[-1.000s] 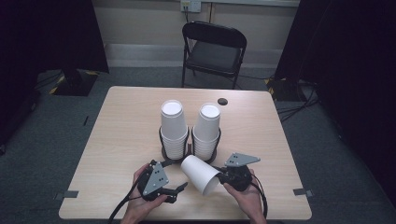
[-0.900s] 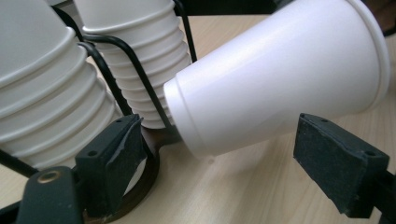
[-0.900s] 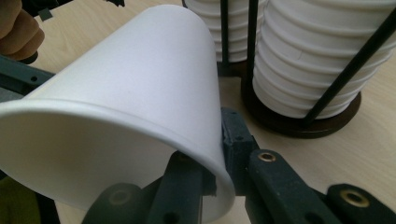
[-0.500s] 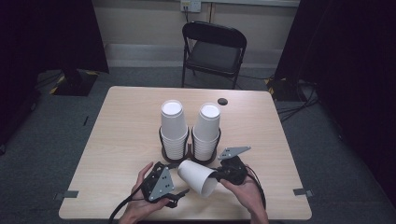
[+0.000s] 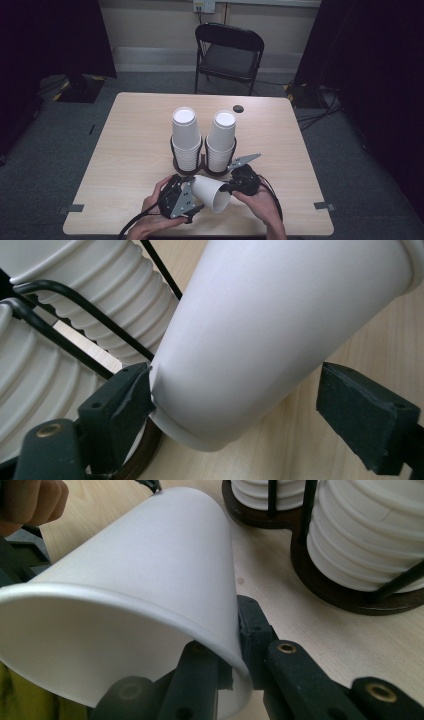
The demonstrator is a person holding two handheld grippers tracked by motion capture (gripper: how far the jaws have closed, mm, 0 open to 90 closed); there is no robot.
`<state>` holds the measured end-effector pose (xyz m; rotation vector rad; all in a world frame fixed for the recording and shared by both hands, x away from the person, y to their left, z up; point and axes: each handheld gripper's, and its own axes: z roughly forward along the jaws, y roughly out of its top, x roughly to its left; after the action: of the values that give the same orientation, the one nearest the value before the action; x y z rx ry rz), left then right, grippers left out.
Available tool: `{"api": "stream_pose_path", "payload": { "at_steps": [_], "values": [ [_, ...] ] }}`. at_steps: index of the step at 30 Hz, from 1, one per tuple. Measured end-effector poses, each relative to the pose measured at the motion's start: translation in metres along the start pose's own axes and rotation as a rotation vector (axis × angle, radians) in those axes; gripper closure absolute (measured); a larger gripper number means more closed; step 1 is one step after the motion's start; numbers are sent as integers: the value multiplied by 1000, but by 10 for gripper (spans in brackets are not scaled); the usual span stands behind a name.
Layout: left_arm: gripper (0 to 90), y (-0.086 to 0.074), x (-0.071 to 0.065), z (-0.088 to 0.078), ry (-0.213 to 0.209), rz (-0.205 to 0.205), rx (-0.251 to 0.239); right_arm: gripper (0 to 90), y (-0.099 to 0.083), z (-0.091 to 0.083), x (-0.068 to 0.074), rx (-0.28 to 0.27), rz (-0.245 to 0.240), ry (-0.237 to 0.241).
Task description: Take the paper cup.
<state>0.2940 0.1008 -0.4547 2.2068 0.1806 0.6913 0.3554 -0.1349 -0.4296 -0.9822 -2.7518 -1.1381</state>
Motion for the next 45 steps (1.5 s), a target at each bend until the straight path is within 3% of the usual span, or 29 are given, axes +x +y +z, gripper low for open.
{"api": "stream_pose_path", "payload": {
  "at_steps": [4, 11, 17, 19, 22, 27, 31, 36, 45],
  "values": [
    [98, 3, -3, 5, -11, 23, 5, 867, 1, 1, 0, 5, 2, 5],
    [75, 9, -5, 11, -27, 10, -23, 875, 4, 1, 1, -10, 8, 21],
    [55, 16, -11, 15, -12, 20, -27, 879, 8, 7, 5, -16, 5, 46],
    [41, 15, -12, 17, -24, -7, -42, 879, 10, 10, 7, -14, 5, 45],
    [29, 14, -12, 16, -24, -9, -45, 874, 12, 15, 9, -13, 10, 58],
    [41, 16, -11, 15, -32, -33, -90, 875, 14, 19, 11, -22, 28, 84],
    [43, 19, -11, 16, -27, -34, -100, 877, 14, 20, 11, -30, 39, 91],
    [40, 23, -10, 18, -13, -73, -139, 878, 17, 22, 14, -34, 45, 98],
    [50, 24, -9, 20, -10, -50, -121, 884, 19, 22, 12, -23, 63, 98]
  ]
}}
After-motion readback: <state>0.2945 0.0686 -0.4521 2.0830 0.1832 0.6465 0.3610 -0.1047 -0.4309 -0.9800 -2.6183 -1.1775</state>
